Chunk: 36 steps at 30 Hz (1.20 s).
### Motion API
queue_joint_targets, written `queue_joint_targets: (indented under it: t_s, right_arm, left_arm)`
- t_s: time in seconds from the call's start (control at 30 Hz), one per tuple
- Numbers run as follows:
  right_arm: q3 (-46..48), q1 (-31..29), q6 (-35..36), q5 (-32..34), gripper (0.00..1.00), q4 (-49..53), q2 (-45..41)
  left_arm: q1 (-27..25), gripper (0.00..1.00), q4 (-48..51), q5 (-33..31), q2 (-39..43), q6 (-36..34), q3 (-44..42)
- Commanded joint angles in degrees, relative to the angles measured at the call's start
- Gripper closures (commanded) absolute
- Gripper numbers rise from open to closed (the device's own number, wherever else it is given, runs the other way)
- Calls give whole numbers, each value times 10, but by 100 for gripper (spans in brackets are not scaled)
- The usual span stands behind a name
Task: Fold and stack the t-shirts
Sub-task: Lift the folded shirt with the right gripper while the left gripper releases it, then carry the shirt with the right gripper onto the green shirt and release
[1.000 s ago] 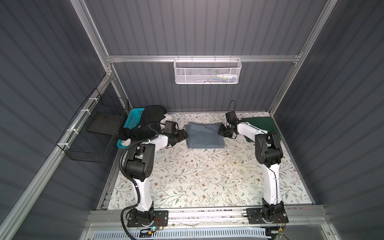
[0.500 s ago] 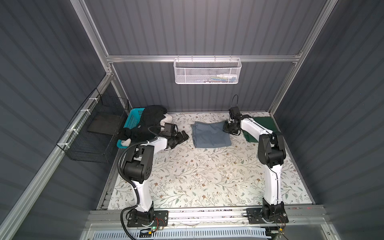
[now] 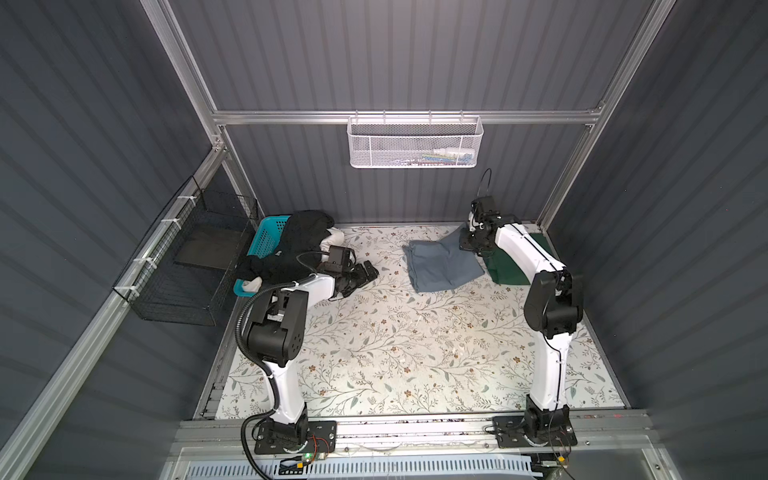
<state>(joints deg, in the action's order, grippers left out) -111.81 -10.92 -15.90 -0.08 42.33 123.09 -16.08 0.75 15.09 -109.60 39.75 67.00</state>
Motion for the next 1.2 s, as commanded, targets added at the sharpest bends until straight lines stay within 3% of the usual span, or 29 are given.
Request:
queue_joint_targets:
  t_s: [0.0, 0.3, 1.17]
  right_arm:
    - [-32, 9, 37, 20, 100, 30, -9]
    - [-95, 25, 85, 53, 100, 88, 0]
    - [-126, 117, 150, 78, 100, 95, -47]
  left_arm:
    - [-4, 0, 4, 12, 20, 8, -5]
    - [-7, 0, 9, 8, 31, 3, -7]
    - [-12, 0, 11, 5, 28, 3, -12]
